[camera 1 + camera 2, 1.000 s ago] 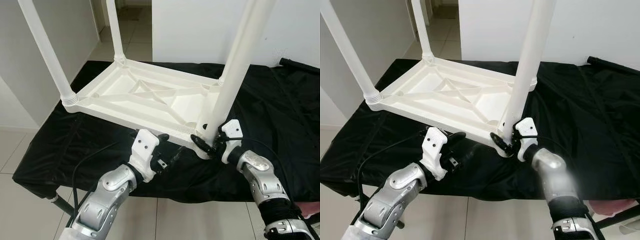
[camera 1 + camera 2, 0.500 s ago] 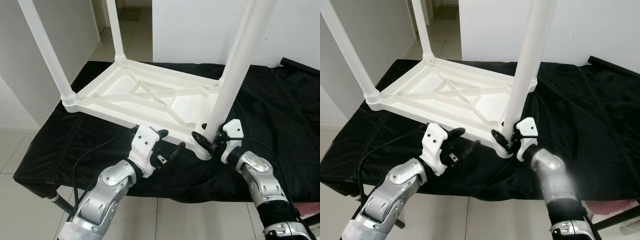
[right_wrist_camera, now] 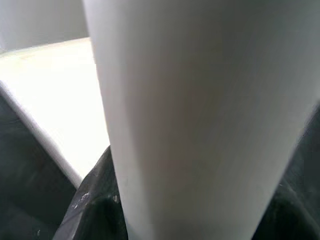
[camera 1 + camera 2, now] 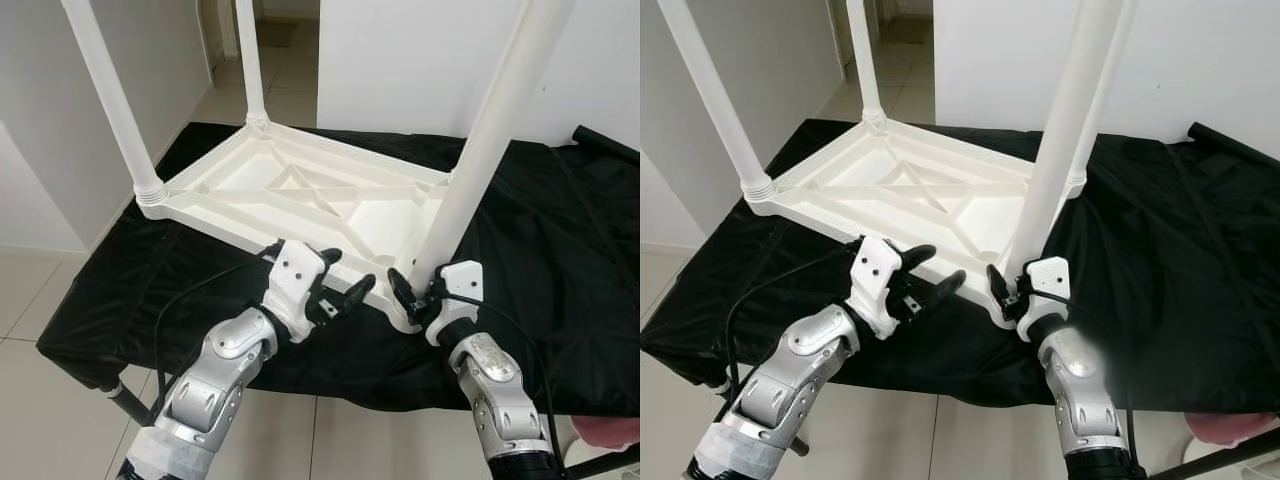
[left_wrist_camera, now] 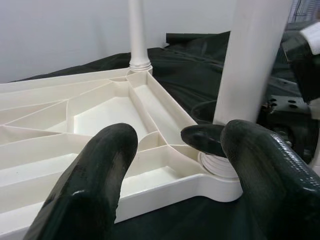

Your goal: Building children table

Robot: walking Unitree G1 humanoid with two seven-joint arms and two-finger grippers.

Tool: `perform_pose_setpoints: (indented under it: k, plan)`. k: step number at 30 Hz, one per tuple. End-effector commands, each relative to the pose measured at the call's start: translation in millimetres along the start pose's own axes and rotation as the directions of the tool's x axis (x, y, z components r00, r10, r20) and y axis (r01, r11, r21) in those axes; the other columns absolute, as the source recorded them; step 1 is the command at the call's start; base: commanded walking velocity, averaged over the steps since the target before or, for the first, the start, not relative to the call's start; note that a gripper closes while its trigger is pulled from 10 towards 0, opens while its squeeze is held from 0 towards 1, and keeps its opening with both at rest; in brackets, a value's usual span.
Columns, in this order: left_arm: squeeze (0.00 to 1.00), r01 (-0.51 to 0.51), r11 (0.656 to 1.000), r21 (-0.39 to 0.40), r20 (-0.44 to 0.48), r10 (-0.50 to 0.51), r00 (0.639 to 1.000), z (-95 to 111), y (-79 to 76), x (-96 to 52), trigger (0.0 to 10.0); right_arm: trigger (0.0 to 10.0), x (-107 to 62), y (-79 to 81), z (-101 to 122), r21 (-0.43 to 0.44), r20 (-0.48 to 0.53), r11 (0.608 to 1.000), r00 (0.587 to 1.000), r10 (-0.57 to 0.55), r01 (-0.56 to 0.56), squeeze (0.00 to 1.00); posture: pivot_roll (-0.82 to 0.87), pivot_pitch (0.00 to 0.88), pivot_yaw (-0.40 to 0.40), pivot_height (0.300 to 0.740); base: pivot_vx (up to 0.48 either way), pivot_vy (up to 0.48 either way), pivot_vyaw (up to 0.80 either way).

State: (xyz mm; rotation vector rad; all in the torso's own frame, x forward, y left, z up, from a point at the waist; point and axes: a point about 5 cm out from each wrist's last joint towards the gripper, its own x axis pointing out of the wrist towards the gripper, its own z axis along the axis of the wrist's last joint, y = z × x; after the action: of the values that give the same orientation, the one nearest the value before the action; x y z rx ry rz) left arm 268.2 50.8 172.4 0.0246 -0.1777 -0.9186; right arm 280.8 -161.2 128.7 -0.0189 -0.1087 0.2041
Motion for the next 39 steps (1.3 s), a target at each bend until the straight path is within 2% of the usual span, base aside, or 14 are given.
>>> perform_pose_setpoints:
  k: [1, 2, 4, 10, 17, 18, 20, 21, 28, 29, 31, 32, 35, 39]
  plan:
    - [0.0, 0.009, 1.0, 0.007, -0.009, -0.009, 1.0, -4, -4.4, 1.3, 10.0, 10.0, -11.3, 0.5, -16, 0.015, -0.086, 0.96, 0.957, -0.277, 0.28, 0.0, -0.02, 0.0, 0.018, 0.74, 0.0, 0.0, 0.0]
    - [0.0, 0.009, 1.0, 0.007, -0.009, -0.009, 1.0, -4, -4.4, 1.3, 10.0, 10.0, -11.3, 0.5, -16, 0.015, -0.086, 0.96, 0.957, -0.277, 0.28, 0.0, -0.02, 0.0, 0.018, 0.74, 0.0, 0.0, 0.0]
    - [0.0, 0.013, 1.0, 0.015, -0.022, -0.013, 1.0, -7, -5.2, -1.1, 10.0, 10.0, -12.0, -1.6, -22, 0.005, -0.131, 0.891, 0.884, -0.449, 0.453, 0.0, -0.01, 0.0, 0.014, 0.74, 0.0, 0.0, 0.0]
    - [0.0, -0.006, 1.0, 0.011, -0.021, 0.006, 1.0, -5, -3.6, -4.6, 10.0, 10.0, -11.3, -6.2, -19, 0.02, -0.132, 0.844, 0.838, -0.53, 0.536, 0.0, 0.0, 0.0, 0.018, 0.74, 0.0, 0.0, 0.0]
    - [0.0, 0.045, 0.999, -0.004, -0.033, -0.045, 0.998, -8, -19.1, -6.0, 10.0, 10.0, -6.6, 0.9, -12, 0.097, -0.06, 0.909, 0.914, -0.402, 0.406, 0.0, 0.02, 0.0, 0.032, 0.74, 0.0, 0.0, 0.0]
    - [0.0, 0.054, 0.999, -0.004, -0.036, -0.054, 0.998, -8, -21.4, -5.5, 10.0, 10.0, -5.9, 2.8, -11, 0.106, -0.054, 0.919, 0.926, -0.375, 0.379, 0.36, 0.02, 0.001, 0.035, 0.74, 0.0, 0.0, 0.0]
    - [0.0, 0.057, 0.998, -0.003, -0.038, -0.058, 0.998, -9, -22.6, -4.8, 10.0, 10.0, -5.5, 4.6, -11, 0.109, -0.055, 0.921, 0.928, -0.369, 0.373, 0.36, 0.01, 0.007, 0.038, 0.74, 0.0, 0.0, 0.0]
    - [0.0, 0.059, 0.998, -0.001, -0.046, -0.059, 0.997, -10, -22.5, -4.7, 10.0, 10.0, -6.1, 5.7, -11, 0.112, -0.052, 0.925, 0.932, -0.36, 0.363, 1.0, 0.01, 0.012, 0.043, 0.74, 0.0, 0.0, 0.0]
    - [0.0, 0.081, 0.997, -0.003, -0.052, -0.081, 0.995, -10, -23.8, -5.7, 10.0, 10.0, -7.9, 2.4, -10, 0.071, -0.029, 0.948, 0.951, -0.309, 0.311, 1.0, 0.0, 0.018, 0.045, 0.74, 0.0, 0.0, 0.0]
    - [0.0, 0.088, 0.996, -0.006, -0.058, -0.089, 0.994, -12, -25.3, -7.2, 10.0, 10.0, -7.9, 1.0, -10, 0.061, -0.02, 0.957, 0.959, -0.284, 0.285, 0.2, 0.0, 0.024, 0.052, 0.74, 0.0, 0.0, 0.0]
    - [0.0, 0.092, 0.996, -0.008, -0.064, -0.093, 0.994, -13, -26.2, -7.7, 10.0, 10.0, -7.4, -0.3, -10, 0.058, -0.013, 0.962, 0.963, -0.267, 0.268, 0.2, 0.0, 0.016, 0.055, 0.74, 0.0, 0.0, 0.0]
    - [0.0, 0.087, 0.996, -0.008, -0.076, -0.087, 0.993, -14, -26.3, -8.0, 10.0, 10.0, -6.9, -1.5, -9, 0.069, -0.011, 0.967, 0.97, -0.243, 0.244, 0.0, 0.0, 0.018, 0.061, 0.74, 0.0, 0.0, 0.0]
    - [0.0, 0.073, 0.996, -0.051, -0.074, -0.076, 0.994, -14, -27.1, -12.0, 10.0, 10.0, -7.2, -3.7, -5, 0.042, 0.014, 0.988, 0.989, -0.147, 0.147, 0.0, -0.01, 0.024, 0.062, 0.74, 0.0, 0.0, 0.0]
    - [0.0, 0.137, 0.989, 0.051, -0.138, -0.129, 0.982, -26, -32.3, -19.4, 10.0, 10.0, -4.1, -12.7, 4, -0.017, 0.053, 1.0, 0.998, -0.02, 0.021, 0.0, 0.0, 0.0, 0.046, 0.74, 0.0, 0.0, 0.0]
